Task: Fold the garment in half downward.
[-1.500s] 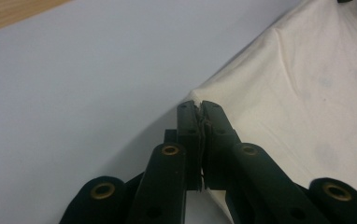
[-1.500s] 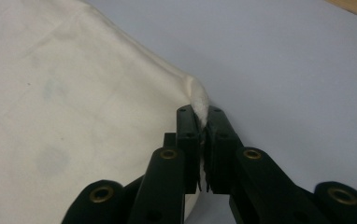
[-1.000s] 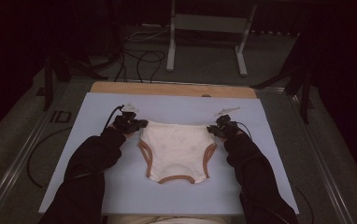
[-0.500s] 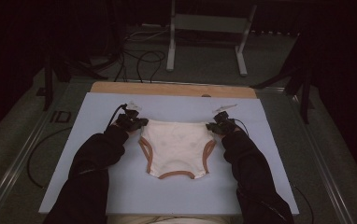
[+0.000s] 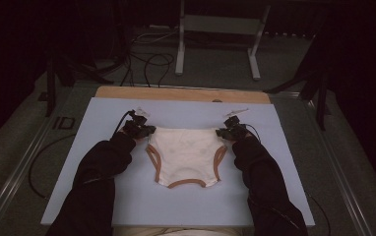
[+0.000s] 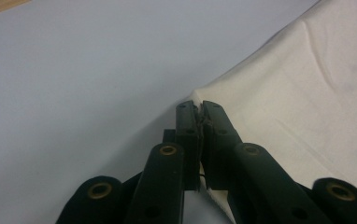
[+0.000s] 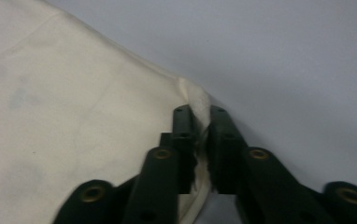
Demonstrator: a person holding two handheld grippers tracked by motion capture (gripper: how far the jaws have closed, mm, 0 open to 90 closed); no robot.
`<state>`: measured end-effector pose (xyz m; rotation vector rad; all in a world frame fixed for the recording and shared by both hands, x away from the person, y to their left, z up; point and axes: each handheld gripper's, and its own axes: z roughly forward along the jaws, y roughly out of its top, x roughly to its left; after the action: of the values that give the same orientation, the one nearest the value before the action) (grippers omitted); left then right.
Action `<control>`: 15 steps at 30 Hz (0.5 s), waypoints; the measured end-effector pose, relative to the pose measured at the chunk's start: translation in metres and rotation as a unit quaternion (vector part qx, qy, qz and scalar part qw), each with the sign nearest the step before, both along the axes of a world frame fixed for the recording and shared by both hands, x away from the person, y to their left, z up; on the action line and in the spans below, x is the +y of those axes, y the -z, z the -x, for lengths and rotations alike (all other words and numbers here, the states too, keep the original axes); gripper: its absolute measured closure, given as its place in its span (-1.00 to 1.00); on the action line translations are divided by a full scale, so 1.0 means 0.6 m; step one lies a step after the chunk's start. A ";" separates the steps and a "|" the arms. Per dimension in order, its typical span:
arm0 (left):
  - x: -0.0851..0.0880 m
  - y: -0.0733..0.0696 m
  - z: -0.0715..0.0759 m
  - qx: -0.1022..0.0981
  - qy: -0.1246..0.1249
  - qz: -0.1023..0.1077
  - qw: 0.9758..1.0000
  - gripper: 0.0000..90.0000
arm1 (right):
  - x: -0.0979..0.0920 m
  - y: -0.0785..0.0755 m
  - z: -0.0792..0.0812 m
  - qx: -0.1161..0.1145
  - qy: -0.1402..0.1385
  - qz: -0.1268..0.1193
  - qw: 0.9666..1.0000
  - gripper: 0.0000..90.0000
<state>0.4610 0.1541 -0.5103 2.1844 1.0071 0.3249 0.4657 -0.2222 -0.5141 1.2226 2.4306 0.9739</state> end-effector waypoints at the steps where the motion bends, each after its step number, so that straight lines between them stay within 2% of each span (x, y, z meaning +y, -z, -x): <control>1: 0.000 -0.001 0.000 -0.003 -0.004 -0.002 1.000 0.82 | 0.000 -0.001 0.000 0.000 0.001 -0.002 1.000 0.61; 4: 0.000 -0.004 0.002 -0.004 -0.018 -0.005 1.000 0.47 | 0.000 -0.005 0.000 -0.003 0.004 -0.005 1.000 0.25; 7: 0.000 -0.008 0.002 -0.002 -0.022 -0.001 1.000 0.13 | -0.001 -0.010 0.000 -0.004 0.004 -0.006 1.000 0.01; 15: 0.001 -0.019 0.005 0.007 -0.027 0.013 1.000 -0.45 | -0.005 -0.018 0.002 0.001 0.012 -0.028 1.000 -0.41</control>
<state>0.4583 0.1550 -0.4989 2.1409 1.0745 0.3210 0.4646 -0.2254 -0.5033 1.2673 2.4000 1.0408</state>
